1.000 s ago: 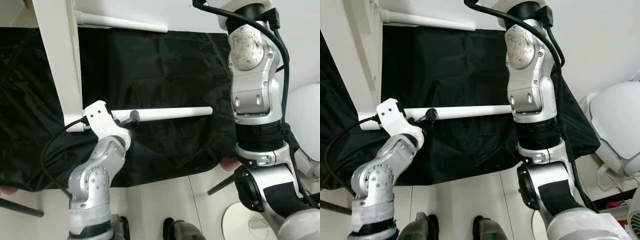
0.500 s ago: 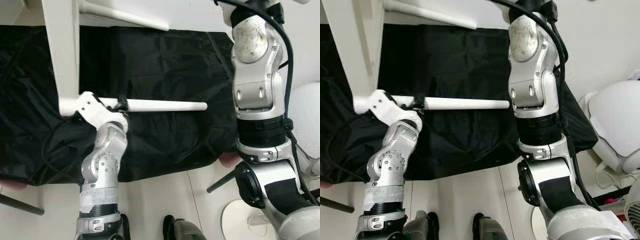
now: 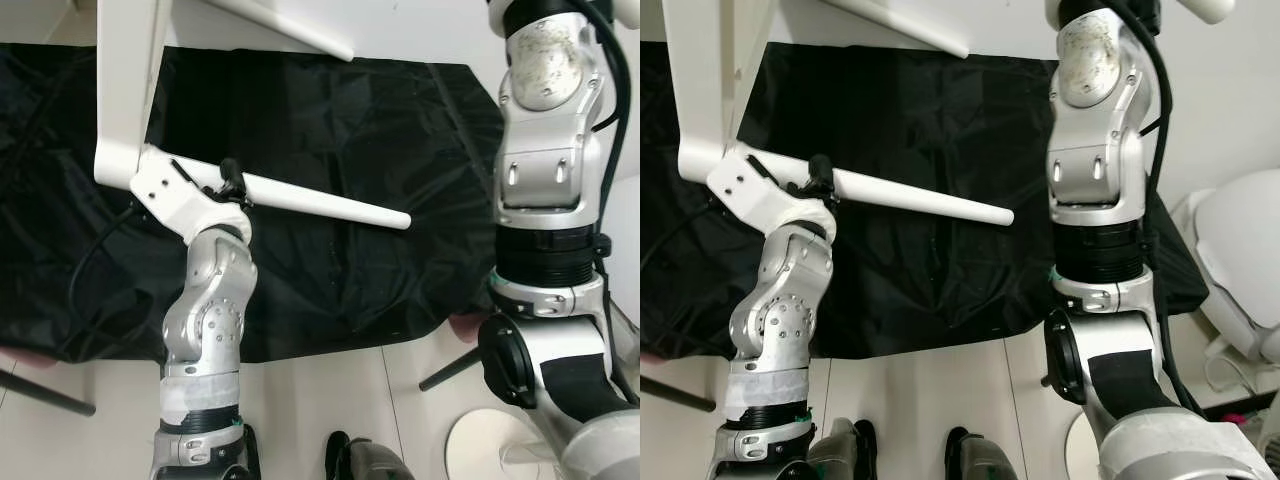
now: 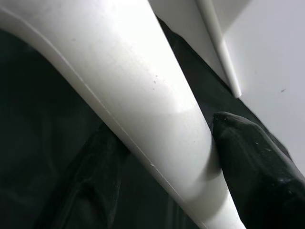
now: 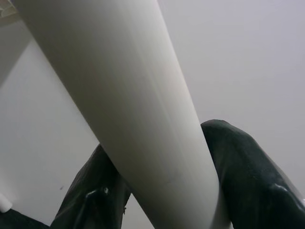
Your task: Building children table
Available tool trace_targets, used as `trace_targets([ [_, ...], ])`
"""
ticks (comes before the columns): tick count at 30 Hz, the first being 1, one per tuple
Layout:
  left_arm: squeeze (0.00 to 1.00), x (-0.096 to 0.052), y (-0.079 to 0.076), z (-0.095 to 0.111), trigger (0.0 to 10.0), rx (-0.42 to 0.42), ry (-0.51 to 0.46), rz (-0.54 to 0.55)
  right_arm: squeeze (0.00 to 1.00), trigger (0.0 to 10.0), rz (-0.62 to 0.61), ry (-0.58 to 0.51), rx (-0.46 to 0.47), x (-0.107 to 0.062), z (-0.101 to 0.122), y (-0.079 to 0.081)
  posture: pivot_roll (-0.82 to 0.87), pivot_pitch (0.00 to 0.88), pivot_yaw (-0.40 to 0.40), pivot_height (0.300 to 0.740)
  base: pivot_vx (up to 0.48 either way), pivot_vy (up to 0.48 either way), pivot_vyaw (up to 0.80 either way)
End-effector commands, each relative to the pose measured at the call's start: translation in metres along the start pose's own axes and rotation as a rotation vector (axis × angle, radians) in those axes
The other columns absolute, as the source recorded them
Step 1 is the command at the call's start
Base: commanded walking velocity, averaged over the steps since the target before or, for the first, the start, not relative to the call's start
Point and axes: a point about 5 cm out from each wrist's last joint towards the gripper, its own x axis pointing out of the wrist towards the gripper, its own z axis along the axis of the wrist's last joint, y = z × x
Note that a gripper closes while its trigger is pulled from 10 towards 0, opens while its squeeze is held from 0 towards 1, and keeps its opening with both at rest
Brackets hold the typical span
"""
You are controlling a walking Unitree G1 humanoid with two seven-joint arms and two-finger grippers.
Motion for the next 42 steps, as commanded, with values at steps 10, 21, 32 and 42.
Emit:
trace_targets([
  [10,0.00,-0.011,-0.057,0.090,0.0,0.138,-0.415,-0.426,0.00,0.0,-0.037,0.027,-0.006,-0.056,-0.040,-0.006,-0.15,0.203,0.018,0.740,0.000,0.000,0.00],
  [21,0.00,-0.023,-0.074,0.092,0.0,0.250,-0.456,-0.528,0.00,0.0,0.004,0.306,0.215,-0.125,-0.104,0.013,-0.14,0.226,0.022,0.740,0.000,0.000,0.00],
  [32,0.00,-0.019,-0.088,0.078,0.0,0.352,-0.412,-0.535,0.00,0.0,-0.007,0.504,0.624,-0.142,-0.148,0.035,-0.12,0.238,0.044,0.740,0.000,0.000,0.00],
  [42,0.00,-0.005,-0.091,0.068,0.0,0.393,-0.345,-0.469,0.00,0.0,0.275,0.402,0.836,-0.092,-0.137,0.071,-0.09,0.259,0.044,0.740,0.000,0.000,0.00],
])
